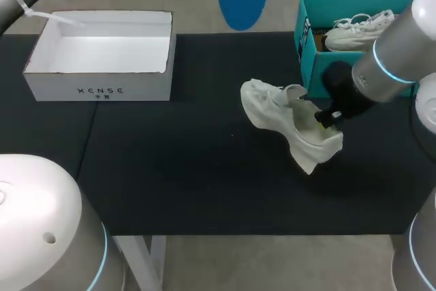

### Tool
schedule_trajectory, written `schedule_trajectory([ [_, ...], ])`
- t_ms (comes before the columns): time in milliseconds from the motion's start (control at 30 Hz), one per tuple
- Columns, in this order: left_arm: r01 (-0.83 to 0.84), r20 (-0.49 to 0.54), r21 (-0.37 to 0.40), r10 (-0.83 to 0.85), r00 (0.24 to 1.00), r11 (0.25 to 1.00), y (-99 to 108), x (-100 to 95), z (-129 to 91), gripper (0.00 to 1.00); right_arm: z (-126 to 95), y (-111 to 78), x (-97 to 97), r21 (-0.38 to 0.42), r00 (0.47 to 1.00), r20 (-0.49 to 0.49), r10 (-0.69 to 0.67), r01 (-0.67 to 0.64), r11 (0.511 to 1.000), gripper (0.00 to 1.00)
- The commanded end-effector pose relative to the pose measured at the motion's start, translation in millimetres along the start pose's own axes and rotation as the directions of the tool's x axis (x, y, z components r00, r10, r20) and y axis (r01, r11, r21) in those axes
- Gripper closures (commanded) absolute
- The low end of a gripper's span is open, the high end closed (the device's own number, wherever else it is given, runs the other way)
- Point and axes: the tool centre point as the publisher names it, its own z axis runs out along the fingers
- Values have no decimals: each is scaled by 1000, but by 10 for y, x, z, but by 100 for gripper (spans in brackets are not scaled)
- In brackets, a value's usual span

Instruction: Take the shoe out of the shoebox, open the shoe tongue, remove and reinsert the insole, then place the shoe into the shoebox

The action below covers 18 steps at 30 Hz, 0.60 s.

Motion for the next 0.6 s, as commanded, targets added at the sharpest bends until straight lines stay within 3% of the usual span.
schedule_trajectory([
  [33,-1,-3,-1,1,1000,1000,-3,-11,-1,100,5,-48,1,-237,609,-180,773,-789,567,100],
  [433,-1,-3,-1,1,1000,1000,-3,-11,-1,100,5,-48,1,-237,609,-180,773,-789,567,100],
  [533,-1,-3,-1,1,1000,1000,-3,-11,-1,100,92,-149,86,-221,639,-128,759,-764,606,100],
  [600,-1,-3,-1,1,1000,1000,-3,-11,-1,100,122,-209,158,-200,632,-129,764,-771,605,100],
])
